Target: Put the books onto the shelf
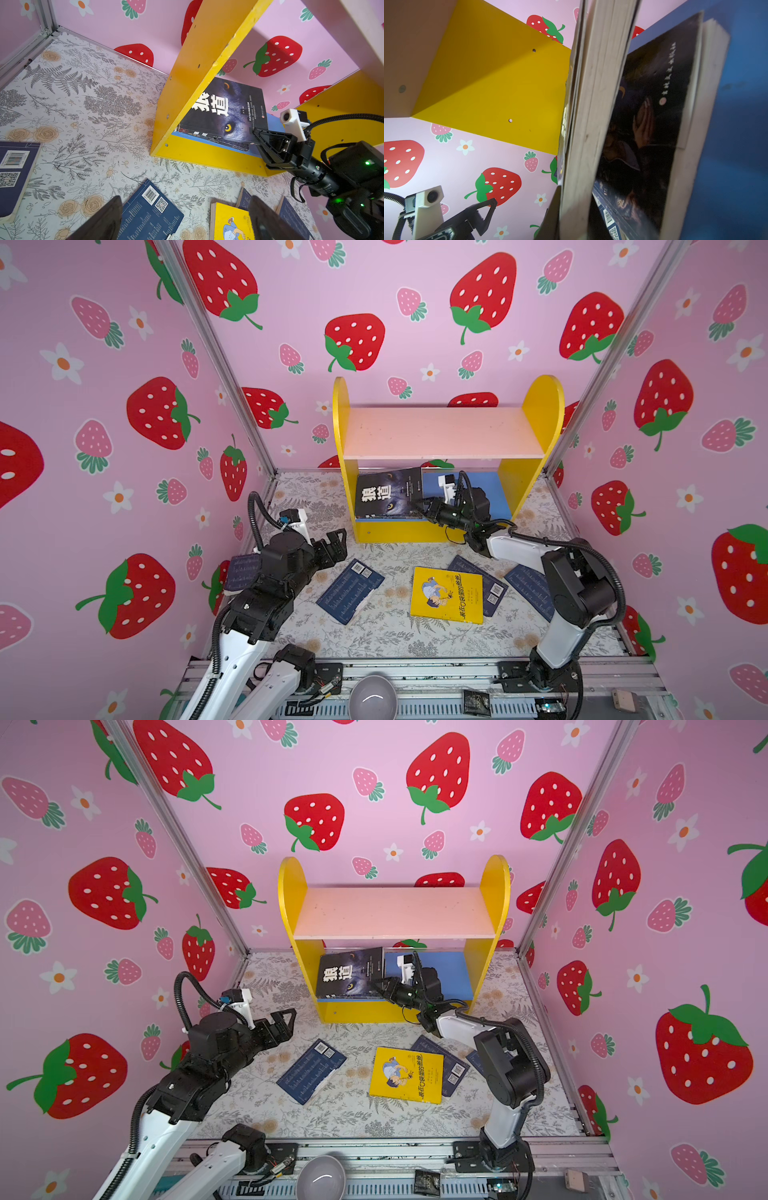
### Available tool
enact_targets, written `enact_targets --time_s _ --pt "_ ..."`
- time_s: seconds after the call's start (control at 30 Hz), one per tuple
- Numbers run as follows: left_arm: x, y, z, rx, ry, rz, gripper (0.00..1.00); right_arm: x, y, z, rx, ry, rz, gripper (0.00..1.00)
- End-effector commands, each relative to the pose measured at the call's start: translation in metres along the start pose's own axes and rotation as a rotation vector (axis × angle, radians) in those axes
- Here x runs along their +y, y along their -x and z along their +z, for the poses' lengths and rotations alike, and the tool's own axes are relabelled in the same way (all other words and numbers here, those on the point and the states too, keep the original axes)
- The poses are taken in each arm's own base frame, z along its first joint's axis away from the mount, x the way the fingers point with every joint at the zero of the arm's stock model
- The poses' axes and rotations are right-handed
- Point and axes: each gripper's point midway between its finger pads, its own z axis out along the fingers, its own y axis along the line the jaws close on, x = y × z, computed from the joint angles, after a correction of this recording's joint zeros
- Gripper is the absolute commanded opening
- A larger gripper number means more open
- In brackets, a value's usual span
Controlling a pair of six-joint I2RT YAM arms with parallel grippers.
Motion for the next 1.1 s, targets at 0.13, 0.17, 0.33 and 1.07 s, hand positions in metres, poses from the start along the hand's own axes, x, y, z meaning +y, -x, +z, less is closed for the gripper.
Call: enact_targets --time_s 0.13,0.17,0.33,1.07 --pt "0.000 0.000 0.003 -0.005 -0.006 -0.015 0.96 0.022 0.018 0.002 -0.041 0.065 -0.049 0.01" --pt "0.000 0.000 0.003 -0.005 -0.007 -0.015 0.96 0.022 0.017 0.003 -0.038 0.068 -0.047 0.01" --pt "-0.001 0.000 0.005 -0.002 -0.010 -0.016 0.96 0.021 0.011 0.010 -0.021 0.071 -0.044 0.01" --pt "-0.002 -0.001 0.010 0.010 -0.008 -0.010 0.96 -0.002 -0.005 0.004 0.035 -0.180 -0.182 0.39"
